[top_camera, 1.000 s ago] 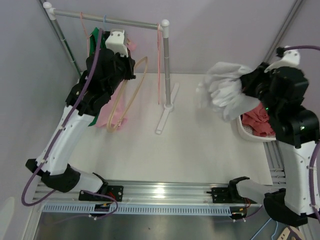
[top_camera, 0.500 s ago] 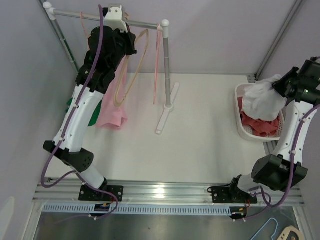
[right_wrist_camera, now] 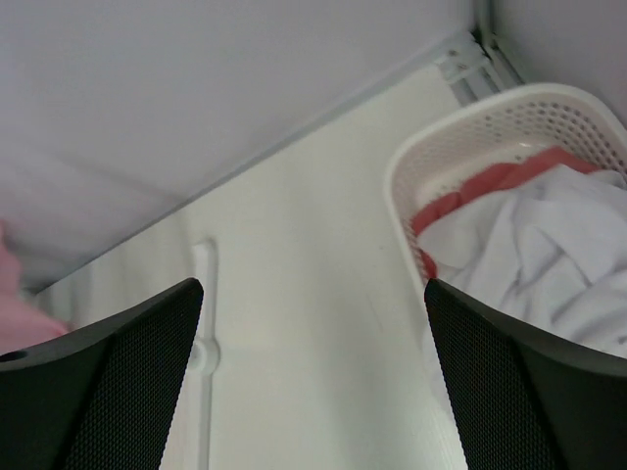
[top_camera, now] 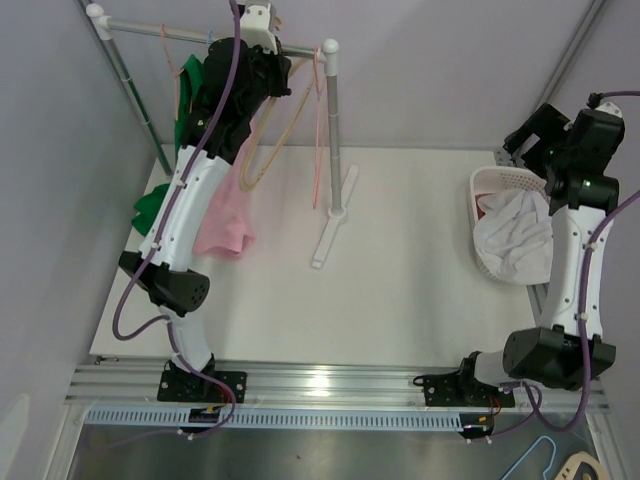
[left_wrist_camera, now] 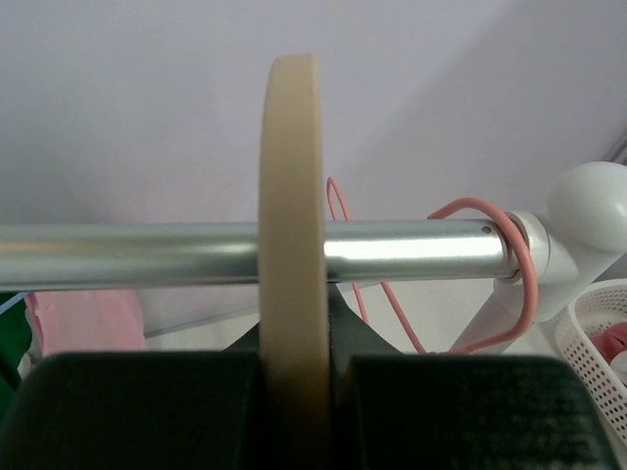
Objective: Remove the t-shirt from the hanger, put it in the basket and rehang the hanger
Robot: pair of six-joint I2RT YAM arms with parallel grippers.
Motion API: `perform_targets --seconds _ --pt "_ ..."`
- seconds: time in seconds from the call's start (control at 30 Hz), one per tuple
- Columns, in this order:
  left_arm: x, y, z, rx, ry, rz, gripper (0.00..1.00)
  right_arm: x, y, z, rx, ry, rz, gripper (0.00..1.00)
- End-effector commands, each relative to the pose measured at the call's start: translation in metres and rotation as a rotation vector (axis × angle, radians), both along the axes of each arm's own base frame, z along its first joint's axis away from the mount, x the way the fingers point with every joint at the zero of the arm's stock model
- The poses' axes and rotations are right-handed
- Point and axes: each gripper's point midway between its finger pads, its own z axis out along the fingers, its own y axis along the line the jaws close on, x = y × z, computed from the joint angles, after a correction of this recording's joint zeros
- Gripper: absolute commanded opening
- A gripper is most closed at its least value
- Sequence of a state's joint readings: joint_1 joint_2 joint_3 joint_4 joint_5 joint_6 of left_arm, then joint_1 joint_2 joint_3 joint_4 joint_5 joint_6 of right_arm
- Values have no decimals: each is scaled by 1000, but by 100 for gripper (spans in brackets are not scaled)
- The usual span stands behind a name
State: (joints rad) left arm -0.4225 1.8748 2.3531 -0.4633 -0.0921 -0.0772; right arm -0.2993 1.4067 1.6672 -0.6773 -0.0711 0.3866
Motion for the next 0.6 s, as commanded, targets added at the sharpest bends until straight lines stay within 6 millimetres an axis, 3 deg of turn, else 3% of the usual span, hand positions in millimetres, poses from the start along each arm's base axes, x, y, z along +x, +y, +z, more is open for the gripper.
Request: perform_targets --seconds 0.0,0.2,0.57 --pt "-5 -4 31 -30 -86 -53 1 -19 30 68 -67 -183 97 99" --pt "-1 -25 7 -36 -27 -143 1 -25 70 65 -77 -184 203 99" --pt "-6 -44 -27 5 52 -162 1 -25 89 63 -48 -194 265 99"
